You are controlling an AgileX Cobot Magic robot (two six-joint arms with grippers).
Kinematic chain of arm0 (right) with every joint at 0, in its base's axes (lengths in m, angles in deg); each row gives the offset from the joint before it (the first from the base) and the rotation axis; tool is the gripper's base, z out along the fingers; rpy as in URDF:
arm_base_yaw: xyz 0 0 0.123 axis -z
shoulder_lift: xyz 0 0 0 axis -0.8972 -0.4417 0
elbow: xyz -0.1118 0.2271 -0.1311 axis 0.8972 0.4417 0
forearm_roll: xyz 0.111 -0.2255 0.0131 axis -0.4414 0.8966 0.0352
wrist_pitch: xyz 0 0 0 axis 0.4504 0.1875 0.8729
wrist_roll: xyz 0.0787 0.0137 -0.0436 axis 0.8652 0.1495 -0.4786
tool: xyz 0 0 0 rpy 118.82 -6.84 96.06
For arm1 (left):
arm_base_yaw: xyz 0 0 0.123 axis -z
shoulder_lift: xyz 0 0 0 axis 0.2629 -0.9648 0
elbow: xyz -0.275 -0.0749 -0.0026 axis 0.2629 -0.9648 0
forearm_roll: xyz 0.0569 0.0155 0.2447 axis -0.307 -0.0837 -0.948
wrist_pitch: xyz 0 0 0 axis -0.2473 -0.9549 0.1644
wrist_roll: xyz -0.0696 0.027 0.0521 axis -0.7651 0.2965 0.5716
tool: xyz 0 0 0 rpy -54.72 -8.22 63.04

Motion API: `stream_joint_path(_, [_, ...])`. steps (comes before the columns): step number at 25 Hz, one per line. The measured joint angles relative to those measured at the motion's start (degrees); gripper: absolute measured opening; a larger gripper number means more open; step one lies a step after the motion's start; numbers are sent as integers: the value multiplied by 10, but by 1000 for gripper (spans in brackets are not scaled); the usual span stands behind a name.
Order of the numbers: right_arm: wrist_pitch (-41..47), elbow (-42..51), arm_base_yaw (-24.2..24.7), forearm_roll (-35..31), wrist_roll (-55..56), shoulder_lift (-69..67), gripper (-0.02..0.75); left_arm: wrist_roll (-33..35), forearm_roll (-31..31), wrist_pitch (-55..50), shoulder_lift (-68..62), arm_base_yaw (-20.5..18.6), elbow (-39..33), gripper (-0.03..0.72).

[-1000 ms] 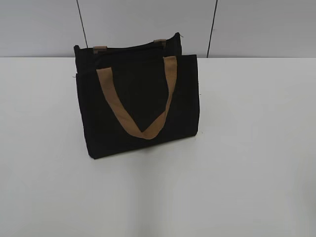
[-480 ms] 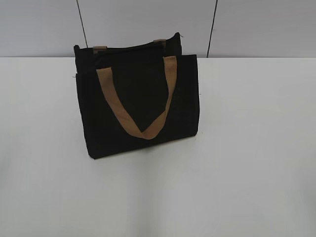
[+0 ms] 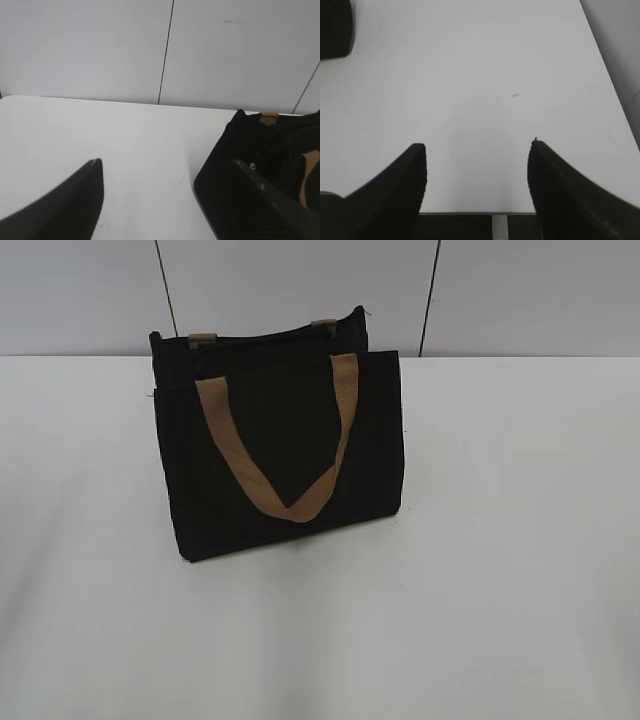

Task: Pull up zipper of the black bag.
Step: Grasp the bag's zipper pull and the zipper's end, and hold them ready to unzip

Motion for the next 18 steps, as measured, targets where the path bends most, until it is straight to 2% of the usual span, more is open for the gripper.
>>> stream_joint_path(4, [0, 0, 0, 0, 0, 0, 484, 2, 4, 120, -93, 41, -43, 576])
stream_joint_path(12, [0, 0, 0, 0, 0, 0, 484, 1, 10, 359, -311, 171, -55, 575])
stream_joint_path(15, [0, 0, 0, 0, 0, 0, 484, -10, 10, 431, -395, 197, -55, 575])
stream_joint_path(18, [0, 0, 0, 0, 0, 0, 484, -35, 0, 495, -473, 204, -55, 573])
